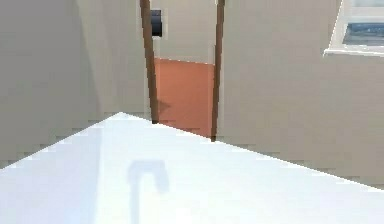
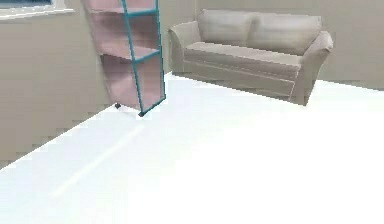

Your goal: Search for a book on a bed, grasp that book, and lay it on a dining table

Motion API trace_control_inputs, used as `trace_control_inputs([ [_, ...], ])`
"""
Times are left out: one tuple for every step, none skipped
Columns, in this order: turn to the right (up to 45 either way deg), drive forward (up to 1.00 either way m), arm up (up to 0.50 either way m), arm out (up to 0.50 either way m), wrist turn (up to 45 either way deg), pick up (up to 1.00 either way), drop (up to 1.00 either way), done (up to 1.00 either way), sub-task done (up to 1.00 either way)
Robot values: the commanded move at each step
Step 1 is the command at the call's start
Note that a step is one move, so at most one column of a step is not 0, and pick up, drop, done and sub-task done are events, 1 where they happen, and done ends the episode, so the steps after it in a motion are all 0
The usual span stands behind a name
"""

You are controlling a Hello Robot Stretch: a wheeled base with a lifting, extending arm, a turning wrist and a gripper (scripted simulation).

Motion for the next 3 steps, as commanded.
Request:
trace_control_inputs([
  [45.0,0.00,0.00,0.00,0.0,0.00,0.00,0.00,0.00],
  [45.0,0.00,0.00,0.00,0.0,0.00,0.00,0.00,0.00],
  [27.0,0.00,0.00,0.00,0.0,0.00,0.00,0.00,0.00],
])
